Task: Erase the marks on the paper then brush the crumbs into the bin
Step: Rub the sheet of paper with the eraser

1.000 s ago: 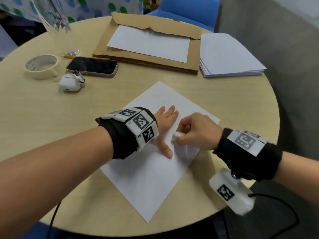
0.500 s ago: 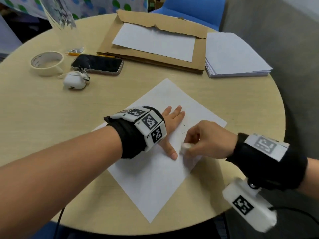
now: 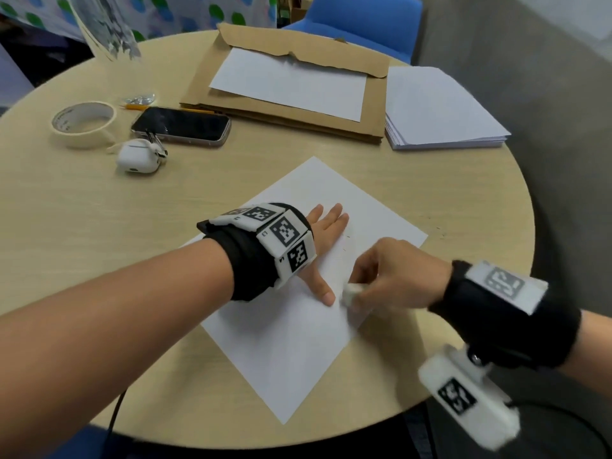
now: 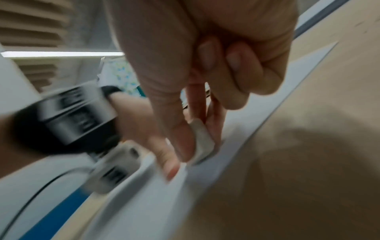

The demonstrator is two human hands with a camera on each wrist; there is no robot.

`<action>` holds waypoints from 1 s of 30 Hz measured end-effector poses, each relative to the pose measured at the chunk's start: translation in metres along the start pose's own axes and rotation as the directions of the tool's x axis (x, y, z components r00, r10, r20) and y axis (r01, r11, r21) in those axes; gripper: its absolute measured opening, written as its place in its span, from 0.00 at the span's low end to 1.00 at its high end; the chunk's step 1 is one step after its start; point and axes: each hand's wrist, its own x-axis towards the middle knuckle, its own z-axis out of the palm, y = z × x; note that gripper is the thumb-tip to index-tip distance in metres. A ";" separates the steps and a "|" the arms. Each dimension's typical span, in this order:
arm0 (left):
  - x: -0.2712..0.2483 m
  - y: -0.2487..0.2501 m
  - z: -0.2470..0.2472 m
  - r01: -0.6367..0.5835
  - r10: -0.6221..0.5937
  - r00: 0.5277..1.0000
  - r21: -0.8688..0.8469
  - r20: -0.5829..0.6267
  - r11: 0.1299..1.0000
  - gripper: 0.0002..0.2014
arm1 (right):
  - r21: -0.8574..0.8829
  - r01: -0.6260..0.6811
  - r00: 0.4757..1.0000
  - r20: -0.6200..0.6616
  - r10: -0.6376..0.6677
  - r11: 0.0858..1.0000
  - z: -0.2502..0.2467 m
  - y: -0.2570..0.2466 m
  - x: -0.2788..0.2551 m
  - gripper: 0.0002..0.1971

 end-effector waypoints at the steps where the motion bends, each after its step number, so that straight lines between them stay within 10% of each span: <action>1: 0.000 0.000 0.000 0.002 -0.002 1.000 0.005 0.001 1.000 0.65 | 0.022 -0.034 0.999 0.002 0.034 0.999 -0.007 0.000 0.005 0.13; 7: -0.001 0.000 -0.001 0.005 -0.005 1.000 0.012 0.011 1.000 0.65 | 0.078 -0.094 0.954 -0.277 0.112 0.993 -0.030 0.000 0.028 0.09; 13: 0.000 -0.001 0.002 -0.008 0.008 1.000 0.003 -0.008 1.000 0.65 | 0.040 -0.077 0.997 -0.025 0.078 0.996 -0.007 0.000 -0.001 0.10; 19: 0.001 -0.001 0.001 0.000 0.000 1.000 0.000 -0.009 1.000 0.64 | 0.131 -0.136 0.957 -0.238 0.165 0.982 -0.033 0.003 0.027 0.11; 26: 0.001 -0.002 0.002 -0.015 0.016 1.000 0.011 -0.014 1.000 0.64 | 0.049 -0.070 0.997 -0.011 0.071 0.996 0.001 0.000 -0.006 0.10; 30: 0.001 -0.002 0.001 -0.009 0.010 1.000 0.011 -0.023 1.000 0.64 | 0.167 -0.151 0.964 -0.192 0.183 0.974 -0.029 -0.008 0.029 0.06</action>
